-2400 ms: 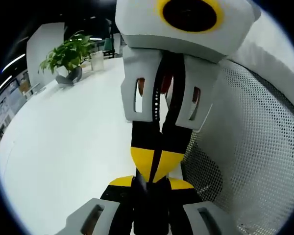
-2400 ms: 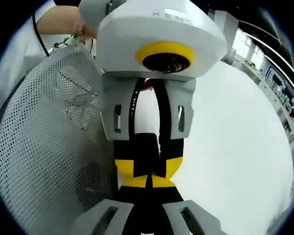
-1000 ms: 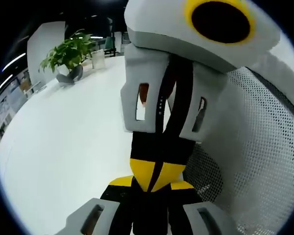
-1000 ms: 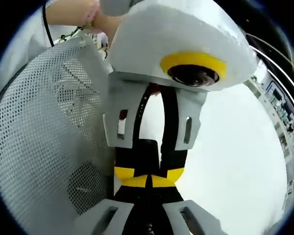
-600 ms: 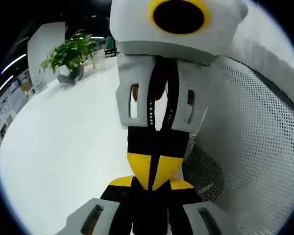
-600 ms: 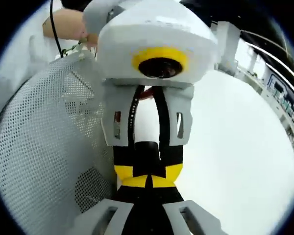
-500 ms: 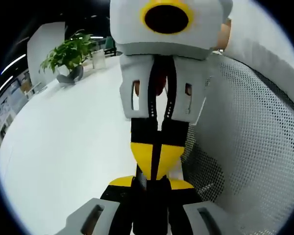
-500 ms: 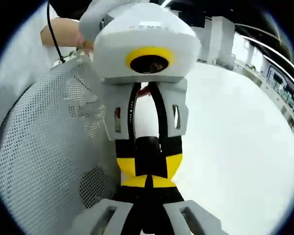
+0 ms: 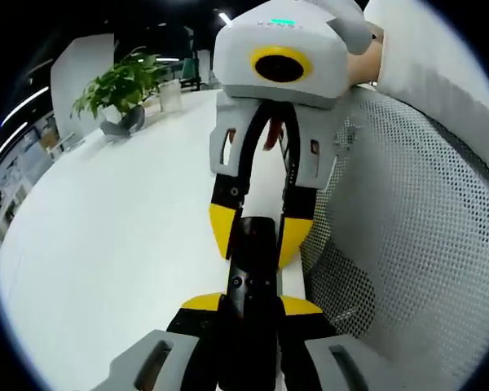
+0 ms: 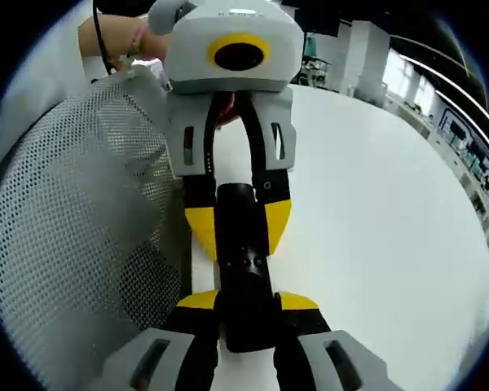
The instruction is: Press the specified remote control buttons in sequence, fully releasing each button before pressing the next.
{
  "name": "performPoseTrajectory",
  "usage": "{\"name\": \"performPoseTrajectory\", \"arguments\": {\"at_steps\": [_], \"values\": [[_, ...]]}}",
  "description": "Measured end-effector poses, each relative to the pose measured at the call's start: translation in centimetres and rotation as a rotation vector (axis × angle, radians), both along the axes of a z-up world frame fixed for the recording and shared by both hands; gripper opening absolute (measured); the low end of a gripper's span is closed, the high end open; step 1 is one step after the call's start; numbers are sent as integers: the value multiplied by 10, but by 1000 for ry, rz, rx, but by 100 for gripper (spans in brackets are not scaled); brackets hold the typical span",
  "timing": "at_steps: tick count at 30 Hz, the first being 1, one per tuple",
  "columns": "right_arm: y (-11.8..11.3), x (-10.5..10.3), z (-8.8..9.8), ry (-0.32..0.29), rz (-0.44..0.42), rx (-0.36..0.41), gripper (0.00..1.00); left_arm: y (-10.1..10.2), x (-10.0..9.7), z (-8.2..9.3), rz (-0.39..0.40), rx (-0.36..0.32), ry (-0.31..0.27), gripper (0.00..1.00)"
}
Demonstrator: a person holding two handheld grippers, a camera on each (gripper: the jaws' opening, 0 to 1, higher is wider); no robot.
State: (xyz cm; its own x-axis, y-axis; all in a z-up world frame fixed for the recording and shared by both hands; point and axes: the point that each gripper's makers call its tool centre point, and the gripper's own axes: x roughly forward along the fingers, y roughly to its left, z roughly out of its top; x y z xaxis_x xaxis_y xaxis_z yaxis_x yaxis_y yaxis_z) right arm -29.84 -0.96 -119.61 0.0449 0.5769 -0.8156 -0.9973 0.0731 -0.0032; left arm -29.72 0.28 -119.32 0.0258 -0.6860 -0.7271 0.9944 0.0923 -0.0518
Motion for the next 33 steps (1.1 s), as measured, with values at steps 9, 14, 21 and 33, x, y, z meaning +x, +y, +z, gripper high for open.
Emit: {"name": "performPoseTrajectory", "arguments": {"at_steps": [9,14,21,33], "values": [[-1,1,1,24,-22,27,22,-13,17,33,272,-193,124,37],[-1,1,1,28,-25,29,22,1,25,45,353,-210,86,50],[-1,1,1,30,-20,28,22,23,43,77,512,-306,-12,64],[-1,4,1,35,5,18,22,53,64,139,754,-503,-186,83]]}}
